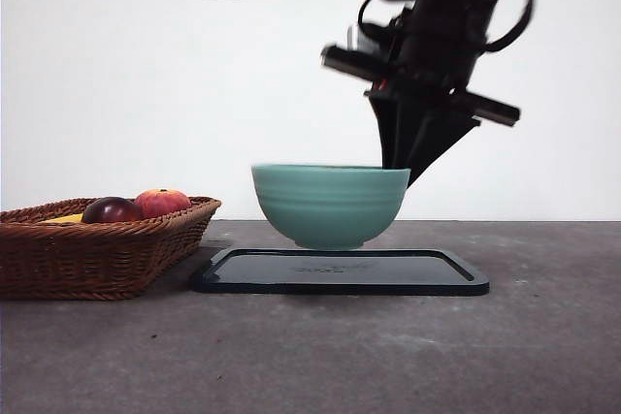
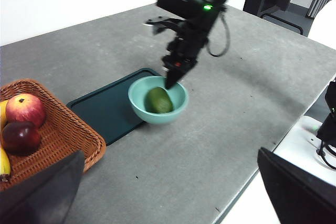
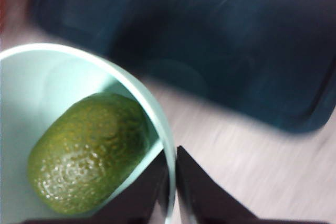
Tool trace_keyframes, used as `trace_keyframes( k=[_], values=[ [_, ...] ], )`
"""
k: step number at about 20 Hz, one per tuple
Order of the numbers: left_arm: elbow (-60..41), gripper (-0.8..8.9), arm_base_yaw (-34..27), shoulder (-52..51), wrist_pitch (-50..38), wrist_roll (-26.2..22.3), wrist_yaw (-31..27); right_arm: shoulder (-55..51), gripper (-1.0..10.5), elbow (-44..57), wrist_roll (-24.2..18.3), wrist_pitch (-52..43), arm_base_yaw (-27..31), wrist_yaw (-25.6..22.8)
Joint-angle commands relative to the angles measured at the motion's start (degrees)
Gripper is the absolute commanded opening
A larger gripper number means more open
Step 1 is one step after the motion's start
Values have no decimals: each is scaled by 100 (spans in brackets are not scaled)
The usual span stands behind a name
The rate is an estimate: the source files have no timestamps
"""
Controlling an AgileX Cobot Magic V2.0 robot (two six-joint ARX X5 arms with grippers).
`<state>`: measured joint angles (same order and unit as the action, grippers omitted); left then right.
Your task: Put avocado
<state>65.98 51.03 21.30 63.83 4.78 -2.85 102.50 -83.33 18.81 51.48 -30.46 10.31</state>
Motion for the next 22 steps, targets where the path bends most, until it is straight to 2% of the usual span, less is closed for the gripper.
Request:
trace_keyframes(
  k=[1,6,12,14,15,17,20,22],
  values=[
    [59,530,35,20,-76,-90,-20,710,8,-933,-155,131,140,0],
    [61,530,35,20,-76,-90,-20,2022,8,-2369,-109,175,398,7],
    [61,530,35,20,-76,-90,-20,2267,27,-2439,-20,254,435,-175],
    [61,530,35,20,-76,-90,-20,2267,339,-2439,-17,293,435,-184],
    [61,530,35,20,-76,-90,-20,2262,410,-2441,-24,271,435,-184],
    [61,530,35,20,-76,-90,-20,2063,416,-2448,-39,321,544,-234],
    [61,530,35,20,-76,-90,-20,1246,627,-2448,-452,472,634,-402],
    [61,530,35,20,-76,-90,-20,546,633,-2446,-717,927,605,-619]
  ],
)
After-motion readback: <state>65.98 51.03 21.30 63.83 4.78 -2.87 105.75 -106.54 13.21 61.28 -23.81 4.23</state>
